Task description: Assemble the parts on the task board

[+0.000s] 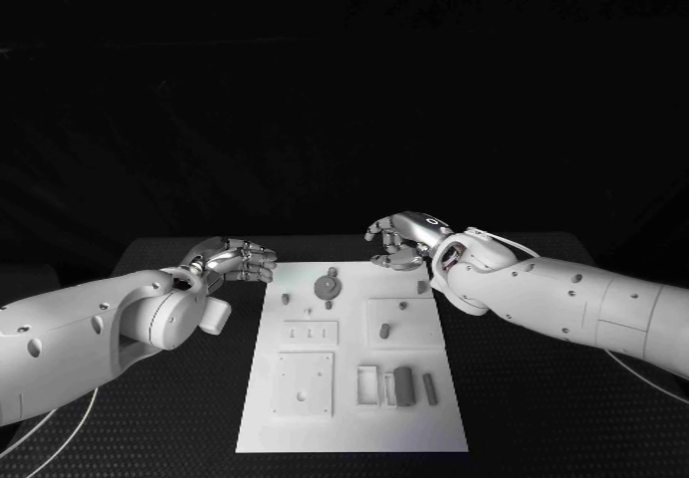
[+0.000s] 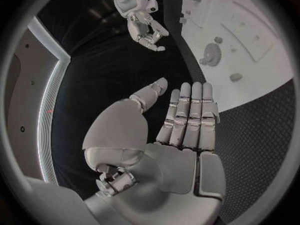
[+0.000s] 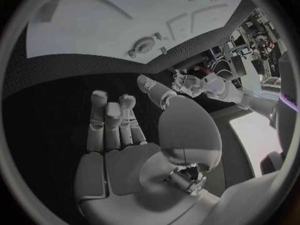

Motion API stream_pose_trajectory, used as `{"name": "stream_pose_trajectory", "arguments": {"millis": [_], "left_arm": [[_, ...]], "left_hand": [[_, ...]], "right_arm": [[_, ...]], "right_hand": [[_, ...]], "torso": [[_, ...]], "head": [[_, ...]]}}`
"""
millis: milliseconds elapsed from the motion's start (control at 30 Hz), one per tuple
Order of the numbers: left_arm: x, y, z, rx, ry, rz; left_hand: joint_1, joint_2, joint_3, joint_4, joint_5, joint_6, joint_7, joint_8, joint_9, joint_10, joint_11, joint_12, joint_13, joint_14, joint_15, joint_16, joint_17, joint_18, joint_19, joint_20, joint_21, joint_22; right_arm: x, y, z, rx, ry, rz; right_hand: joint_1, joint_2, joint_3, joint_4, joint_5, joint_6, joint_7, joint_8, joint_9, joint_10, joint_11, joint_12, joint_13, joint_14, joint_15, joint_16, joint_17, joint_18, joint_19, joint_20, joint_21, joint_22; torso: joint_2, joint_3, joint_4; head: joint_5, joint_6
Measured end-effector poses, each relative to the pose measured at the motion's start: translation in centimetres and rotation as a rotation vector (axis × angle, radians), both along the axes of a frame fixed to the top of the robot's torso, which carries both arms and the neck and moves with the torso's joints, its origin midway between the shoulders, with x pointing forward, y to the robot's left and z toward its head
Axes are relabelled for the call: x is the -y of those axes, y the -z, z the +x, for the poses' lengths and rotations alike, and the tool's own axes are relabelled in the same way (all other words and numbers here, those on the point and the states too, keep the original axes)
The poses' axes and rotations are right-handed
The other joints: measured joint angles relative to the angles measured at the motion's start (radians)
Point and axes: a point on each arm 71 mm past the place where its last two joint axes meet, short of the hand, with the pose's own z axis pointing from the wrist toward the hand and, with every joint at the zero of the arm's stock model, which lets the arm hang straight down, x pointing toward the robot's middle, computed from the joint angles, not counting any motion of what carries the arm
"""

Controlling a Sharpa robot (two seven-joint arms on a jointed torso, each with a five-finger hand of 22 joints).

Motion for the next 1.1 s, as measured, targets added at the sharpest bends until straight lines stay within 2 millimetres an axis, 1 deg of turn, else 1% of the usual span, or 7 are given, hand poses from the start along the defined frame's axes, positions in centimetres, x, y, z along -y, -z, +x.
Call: {"name": "stream_pose_trajectory", "arguments": {"millis": [233,367,600,667,833,967,1100], "left_arm": [[0.0,0.0,0.0,0.005,0.008,0.0],[0.1,0.0,0.0,0.006,0.015,-0.002],[0.2,0.2,-0.1,0.004,0.022,-0.004],[0.2,0.2,-0.1,0.003,0.024,-0.004],[0.3,0.3,-0.1,0.001,0.026,-0.004],[0.3,0.3,-0.1,0.0,0.029,-0.005],[0.2,0.4,-0.1,-0.001,0.028,-0.005]], "left_hand": [[0.0,0.0,0.0,0.0,0.0,-0.002,0.002,0.0,-0.003,0.0,0.0,0.0,0.0,0.004,-0.003,-0.003,0.004,0.011,0.007,-0.003,0.0,0.003],[0.0,0.0,0.0,0.0,0.0,-0.005,0.005,-0.005,-0.005,0.0,0.0,-0.005,-0.001,0.003,-0.003,-0.005,0.005,0.011,0.007,-0.003,0.0,0.002],[0.0,0.0,0.0,0.0,0.0,-0.009,0.009,-0.01,-0.007,-0.004,0.004,-0.009,-0.002,0.003,-0.003,-0.005,0.006,0.011,0.007,-0.003,0.0,0.003],[0.0,0.0,0.0,0.0,0.0,-0.009,0.009,-0.01,-0.007,-0.004,0.004,-0.009,-0.002,0.003,-0.003,-0.005,0.006,0.011,0.007,-0.003,0.0,0.003],[0.0,0.0,0.0,0.0,0.0,-0.009,0.009,-0.01,-0.007,-0.004,0.004,-0.009,-0.003,0.003,-0.003,-0.01,0.007,0.011,0.007,-0.003,-0.004,0.003],[0.0,0.0,0.0,0.0,0.0,-0.013,0.012,-0.014,-0.008,-0.008,0.008,-0.014,-0.004,0.003,-0.003,-0.01,0.007,0.011,0.007,-0.003,-0.004,0.003],[0.0,0.0,0.0,0.0,0.0,-0.013,0.013,-0.014,-0.008,-0.008,0.008,-0.015,-0.004,0.003,-0.003,-0.01,0.008,0.011,0.007,-0.003,-0.004,0.003]], "right_arm": [[4.8,0.5,0.7,-0.081,0.043,0.025],[6.5,0.8,0.7,-0.118,0.054,0.034],[8.5,2.2,0.4,-0.168,0.073,0.029],[9.0,2.9,0.3,-0.186,0.08,0.022],[9.5,4.2,0.2,-0.219,0.085,0.009],[10.0,4.7,0.1,-0.233,0.089,0.003],[10.2,5.4,-0.2,-0.251,0.09,0.0]], "right_hand": [[0.0,0.0,-0.007,-0.007,0.0,0.0,0.0,0.0,-0.003,-0.001,-0.001,0.0,-0.003,-0.013,0.005,0.0,-0.001,0.0,-0.009,0.008,-0.002,0.0],[0.004,-0.004,-0.011,-0.011,0.0,0.0,0.0,0.0,-0.004,-0.001,-0.001,0.0,-0.004,-0.02,0.005,0.0,-0.001,0.0,-0.016,0.008,-0.008,0.0],[0.012,-0.012,-0.014,-0.014,0.0,-0.005,0.005,0.0,-0.006,-0.005,0.002,-0.001,-0.005,-0.027,0.005,-0.004,-0.001,0.0,-0.021,0.014,-0.008,0.0],[0.012,-0.023,-0.014,-0.014,0.0,-0.005,0.005,0.0,-0.008,-0.005,0.002,-0.001,-0.006,-0.028,0.006,-0.004,-0.001,0.0,-0.024,0.016,-0.008,0.0],[0.018,-0.032,-0.014,-0.014,0.0,-0.022,0.022,-0.009,-0.016,-0.018,0.014,-0.001,-0.009,-0.045,0.008,-0.009,-0.001,-0.005,-0.036,0.021,-0.014,0.0],[0.016,-0.045,-0.014,-0.014,0.0,-0.033,0.033,-0.015,-0.021,-0.029,0.025,-0.001,-0.011,-0.051,0.014,-0.01,-0.001,0.009,-0.043,0.028,-0.02,0.0],[0.016,-0.059,-0.012,-0.012,0.0,-0.049,0.049,-0.026,-0.026,-0.038,0.034,-0.001,-0.012,-0.064,0.02,-0.01,-0.001,0.009,-0.048,0.033,-0.02,0.0]], "torso": [[-0.001,0.0136,-0.0129],[-0.001,0.0185,-0.0161],[-0.001,0.018,-0.017],[-0.001,0.0173,-0.0169],[-0.001,0.0155,-0.0168],[-0.002,0.0142,-0.016],[-0.002,0.013,-0.0161]], "head": [[0.001,0.007],[-0.004,0.007],[-0.012,0.0],[-0.013,-0.001],[-0.016,-0.005],[-0.02,-0.007],[-0.022,-0.009]]}}
